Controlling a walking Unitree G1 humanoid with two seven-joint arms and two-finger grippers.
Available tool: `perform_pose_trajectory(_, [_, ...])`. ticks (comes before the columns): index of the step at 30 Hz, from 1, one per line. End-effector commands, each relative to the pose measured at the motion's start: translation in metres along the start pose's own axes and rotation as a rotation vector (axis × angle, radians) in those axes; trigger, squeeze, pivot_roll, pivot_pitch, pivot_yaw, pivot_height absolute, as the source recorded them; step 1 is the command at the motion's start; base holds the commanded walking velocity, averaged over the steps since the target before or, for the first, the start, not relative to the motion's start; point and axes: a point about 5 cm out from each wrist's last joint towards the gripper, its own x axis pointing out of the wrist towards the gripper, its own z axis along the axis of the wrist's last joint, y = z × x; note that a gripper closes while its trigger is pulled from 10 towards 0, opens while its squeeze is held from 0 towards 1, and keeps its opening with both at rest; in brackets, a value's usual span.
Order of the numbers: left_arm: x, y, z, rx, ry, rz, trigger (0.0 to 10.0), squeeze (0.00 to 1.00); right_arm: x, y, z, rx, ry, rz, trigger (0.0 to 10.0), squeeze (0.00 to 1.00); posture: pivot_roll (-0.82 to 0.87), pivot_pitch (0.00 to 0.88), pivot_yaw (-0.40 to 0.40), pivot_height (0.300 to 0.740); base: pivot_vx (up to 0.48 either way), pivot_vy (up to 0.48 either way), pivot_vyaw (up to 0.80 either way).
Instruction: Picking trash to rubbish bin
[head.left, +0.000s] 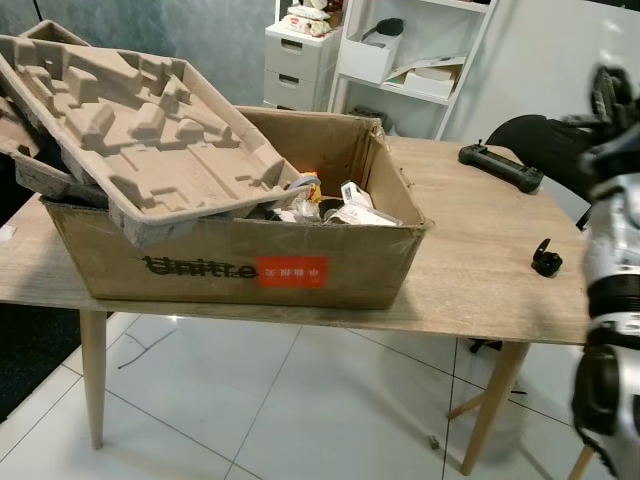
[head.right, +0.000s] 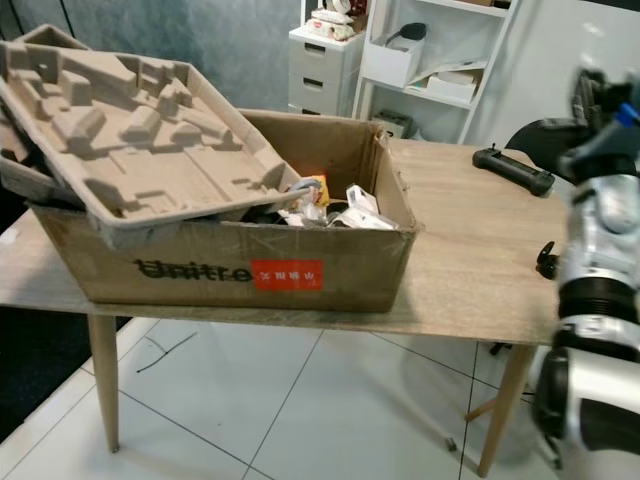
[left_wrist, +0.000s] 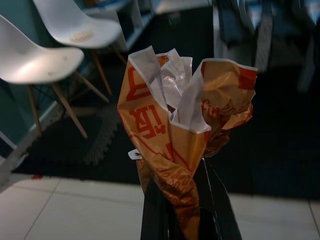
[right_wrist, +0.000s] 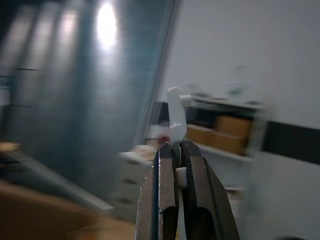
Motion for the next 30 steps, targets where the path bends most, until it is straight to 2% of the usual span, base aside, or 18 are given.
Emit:
perform_pose_trajectory(1, [0.010, 0.007, 0.023, -0.030, -0.084, 0.035, 10.0, 0.00, 0.004, 0.010, -0.002, 0.038, 0.003, 0.071, 10.0, 0.00, 0.15, 0.023, -0.066, 0.740, 0.000, 0.000, 0.00])
perform_pose_trajectory(4, [0.018, 0.008, 0.046, -0.075, -0.165, 0.044, 10.0, 0.00, 0.005, 0.032, -0.018, 0.112, 0.052, 0.126, 10.0, 0.00, 0.16, 0.028, -0.071, 0.740, 0.000, 0.000, 0.00])
perform_pose_trajectory(5, [0.020, 0.008, 0.056, -0.087, -0.203, 0.042, 10.0, 0.00, 0.005, 0.039, -0.024, 0.147, 0.072, 0.130, 10.0, 0.08, 0.16, 0.031, -0.072, 0.740, 0.000, 0.000, 0.00])
perform_pose_trajectory(6, [0.022, 0.008, 0.063, -0.095, -0.229, 0.040, 10.0, 0.00, 0.005, 0.044, -0.029, 0.172, 0.086, 0.133, 10.0, 0.08, 0.16, 0.031, -0.072, 0.740, 0.000, 0.000, 0.00])
perform_pose_trajectory(7, [0.022, 0.008, 0.063, -0.095, -0.229, 0.040, 10.0, 0.00, 0.005, 0.044, -0.029, 0.172, 0.086, 0.133, 10.0, 0.08, 0.16, 0.031, -0.072, 0.740, 0.000, 0.000, 0.00])
perform_pose_trajectory(9, [0.023, 0.008, 0.072, -0.105, -0.264, 0.036, 10.0, 0.00, 0.004, 0.049, -0.032, 0.193, 0.097, 0.146, 10.0, 0.16, 0.16, 0.037, -0.073, 0.740, 0.000, 0.000, 0.00])
perform_pose_trajectory(10, [0.024, 0.007, 0.080, -0.110, -0.299, 0.032, 10.0, 0.00, 0.004, 0.054, -0.034, 0.229, 0.098, 0.160, 10.0, 0.27, 0.16, 0.039, -0.073, 0.740, 0.000, 0.000, 0.00])
perform_pose_trajectory(12, [0.024, 0.007, 0.080, -0.110, -0.299, 0.032, 10.0, 0.00, 0.004, 0.054, -0.034, 0.229, 0.098, 0.160, 10.0, 0.27, 0.16, 0.039, -0.073, 0.740, 0.000, 0.000, 0.00])
perform_pose_trajectory(15, [0.027, 0.006, 0.105, -0.152, -0.387, 0.025, 10.0, 0.00, -0.002, 0.086, -0.042, 0.334, 0.103, 0.317, 10.0, 0.31, 0.16, 0.048, -0.073, 0.740, 0.000, 0.000, 0.00])
perform_pose_trajectory(16, [0.027, 0.006, 0.105, -0.152, -0.387, 0.025, 10.0, 0.00, -0.002, 0.086, -0.042, 0.334, 0.103, 0.317, 10.0, 0.31, 0.16, 0.048, -0.073, 0.740, 0.000, 0.000, 0.00])
perform_pose_trajectory(20, [0.027, 0.004, 0.108, -0.169, -0.398, 0.015, 10.0, 0.00, -0.012, 0.128, -0.048, 0.437, 0.110, 0.511, 10.0, 0.30, 0.16, 0.053, -0.072, 0.740, 0.000, 0.000, 0.00])
perform_pose_trajectory(21, [0.027, 0.004, 0.108, -0.169, -0.398, 0.015, 10.0, 0.00, -0.012, 0.128, -0.048, 0.437, 0.110, 0.511, 10.0, 0.30, 0.16, 0.053, -0.072, 0.740, 0.000, 0.000, 0.00])
perform_pose_trajectory(23, [0.026, 0.003, 0.107, -0.175, -0.393, 0.008, 10.0, 0.00, -0.017, 0.146, -0.052, 0.458, 0.138, 0.587, 10.0, 0.31, 0.16, 0.058, -0.073, 0.740, 0.000, 0.000, 0.00])
perform_pose_trajectory(26, [0.026, 0.003, 0.108, -0.177, -0.399, 0.001, 10.0, 0.00, -0.018, 0.152, -0.058, 0.462, 0.171, 0.585, 10.0, 0.31, 0.16, 0.059, -0.074, 0.740, 0.000, 0.000, 0.00])
perform_pose_trajectory(27, [0.026, 0.003, 0.109, -0.178, -0.406, 0.001, 10.0, 0.00, -0.018, 0.153, -0.059, 0.454, 0.182, 0.583, 10.0, 0.51, 0.16, 0.061, -0.076, 0.740, 0.000, 0.000, 0.00])
perform_pose_trajectory(28, [0.026, 0.003, 0.109, -0.178, -0.406, 0.001, 10.0, 0.00, -0.018, 0.153, -0.059, 0.454, 0.182, 0.583, 10.0, 0.51, 0.16, 0.061, -0.076, 0.740, 0.000, 0.000, 0.00])
perform_pose_trajectory(29, [0.026, 0.004, 0.114, -0.189, -0.424, 0.002, 10.0, 0.00, -0.017, 0.152, -0.061, 0.451, 0.196, 0.551, 10.0, 1.00, 0.16, 0.062, -0.078, 0.740, 0.000, 0.000, 0.00])
perform_pose_trajectory(30, [0.027, 0.006, 0.123, -0.209, -0.450, 0.005, 10.0, 0.00, -0.016, 0.151, -0.062, 0.444, 0.201, 0.526, 10.0, 1.00, 0.16, 0.062, -0.079, 0.740, 0.000, 0.000, 0.00])
